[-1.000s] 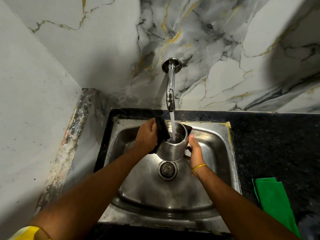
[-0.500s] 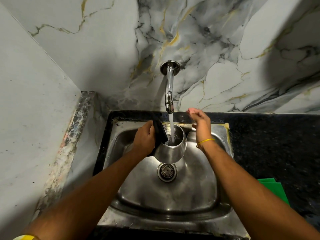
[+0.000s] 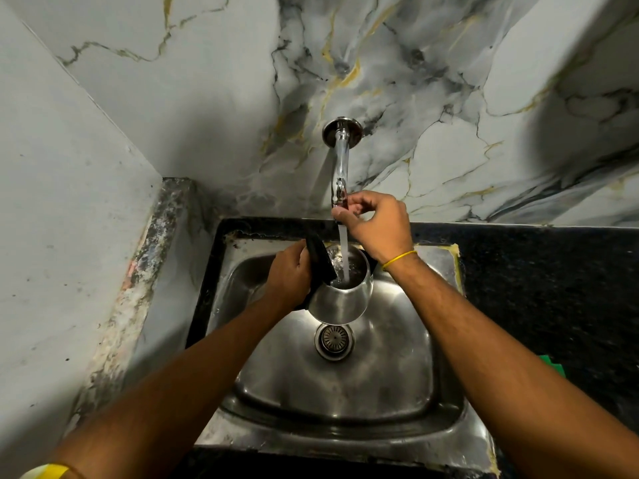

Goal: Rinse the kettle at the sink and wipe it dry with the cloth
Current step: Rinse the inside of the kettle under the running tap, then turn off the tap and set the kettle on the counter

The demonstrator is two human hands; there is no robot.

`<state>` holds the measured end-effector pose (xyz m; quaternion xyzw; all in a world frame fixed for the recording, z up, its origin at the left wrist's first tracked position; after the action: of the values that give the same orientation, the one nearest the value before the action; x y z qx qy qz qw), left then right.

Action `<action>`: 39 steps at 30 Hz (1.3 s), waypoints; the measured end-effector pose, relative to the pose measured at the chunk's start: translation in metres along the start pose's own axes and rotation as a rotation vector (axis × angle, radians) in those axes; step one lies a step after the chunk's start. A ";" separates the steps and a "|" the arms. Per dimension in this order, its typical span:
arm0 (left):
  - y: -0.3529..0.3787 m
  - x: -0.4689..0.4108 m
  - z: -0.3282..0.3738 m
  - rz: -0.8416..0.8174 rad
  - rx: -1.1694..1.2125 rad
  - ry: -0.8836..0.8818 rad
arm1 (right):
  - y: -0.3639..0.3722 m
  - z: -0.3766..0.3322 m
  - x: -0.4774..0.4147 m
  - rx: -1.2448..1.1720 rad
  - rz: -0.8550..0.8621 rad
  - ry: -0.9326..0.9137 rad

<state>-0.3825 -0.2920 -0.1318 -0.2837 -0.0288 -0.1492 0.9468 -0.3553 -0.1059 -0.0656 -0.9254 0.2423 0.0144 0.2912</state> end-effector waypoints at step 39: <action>0.002 0.003 0.006 -0.021 0.044 -0.044 | -0.005 0.071 0.001 -0.436 -0.049 0.163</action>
<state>-0.3793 -0.2879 -0.1273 -0.2659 -0.0558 -0.1524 0.9502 -0.3439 -0.0638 -0.1218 -0.9701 0.2334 -0.0155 0.0642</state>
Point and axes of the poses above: each hand's wrist, its own x-axis away from the middle knuckle, its own y-axis out of the palm, z = x × y, the point moved 3 cm from there along -x, towards the middle knuckle, and after that the axes turned 8 degrees about -y, right-handed, at the moved point
